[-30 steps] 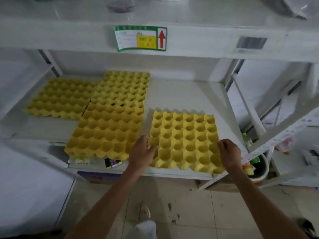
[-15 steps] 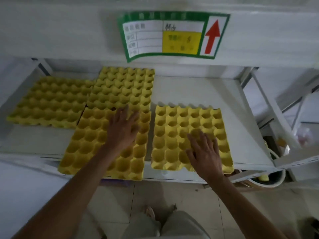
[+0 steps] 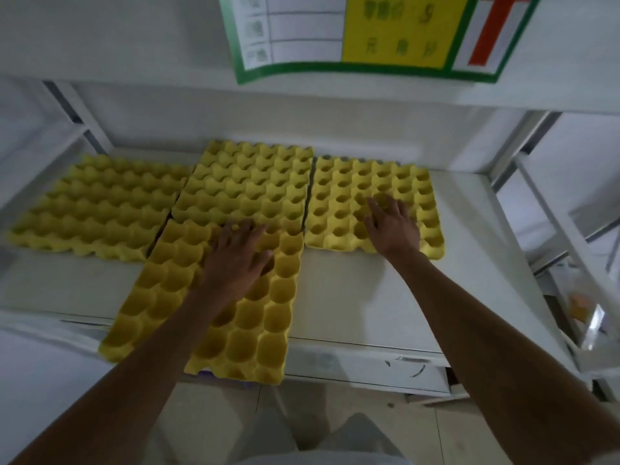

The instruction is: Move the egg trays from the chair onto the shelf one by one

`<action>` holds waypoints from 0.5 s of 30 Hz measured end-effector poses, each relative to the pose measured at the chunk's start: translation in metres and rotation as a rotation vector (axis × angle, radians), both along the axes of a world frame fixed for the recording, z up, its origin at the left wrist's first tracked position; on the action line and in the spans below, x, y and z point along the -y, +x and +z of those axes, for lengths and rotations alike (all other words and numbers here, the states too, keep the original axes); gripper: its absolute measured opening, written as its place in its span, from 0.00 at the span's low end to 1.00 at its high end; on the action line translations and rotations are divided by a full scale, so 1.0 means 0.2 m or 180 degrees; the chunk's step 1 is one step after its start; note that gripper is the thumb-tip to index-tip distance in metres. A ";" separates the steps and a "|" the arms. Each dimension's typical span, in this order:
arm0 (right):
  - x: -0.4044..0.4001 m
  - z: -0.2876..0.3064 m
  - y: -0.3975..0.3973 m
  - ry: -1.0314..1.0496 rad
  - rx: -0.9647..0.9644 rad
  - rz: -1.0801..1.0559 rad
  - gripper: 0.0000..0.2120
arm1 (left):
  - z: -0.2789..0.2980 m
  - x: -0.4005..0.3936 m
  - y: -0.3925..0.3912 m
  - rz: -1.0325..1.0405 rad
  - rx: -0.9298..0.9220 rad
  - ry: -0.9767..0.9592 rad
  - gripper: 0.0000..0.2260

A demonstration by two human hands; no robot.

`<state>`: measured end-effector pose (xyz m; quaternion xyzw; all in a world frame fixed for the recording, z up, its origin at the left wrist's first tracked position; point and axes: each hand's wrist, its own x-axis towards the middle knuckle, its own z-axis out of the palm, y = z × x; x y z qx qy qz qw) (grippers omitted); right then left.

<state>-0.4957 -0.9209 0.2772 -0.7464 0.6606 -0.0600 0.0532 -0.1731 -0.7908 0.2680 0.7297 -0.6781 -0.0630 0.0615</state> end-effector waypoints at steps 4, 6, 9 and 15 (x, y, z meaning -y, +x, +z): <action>0.14 0.04 0.01 0.0248 -0.0015 0.0135 0.26 | -0.01 0.01 0.01 0.0035 -0.0131 0.0073 0.30; 0.17 0.05 0.01 0.0300 -0.0043 0.0159 0.26 | -0.02 0.01 0.01 0.0035 -0.0142 0.0046 0.30; 0.18 0.05 0.03 0.0390 -0.0024 0.0147 0.26 | -0.02 0.02 0.02 -0.0005 -0.0112 0.0026 0.30; 0.24 0.15 0.01 0.0604 -0.0635 0.0405 0.29 | 0.00 0.05 0.02 -0.0015 -0.0137 0.0415 0.33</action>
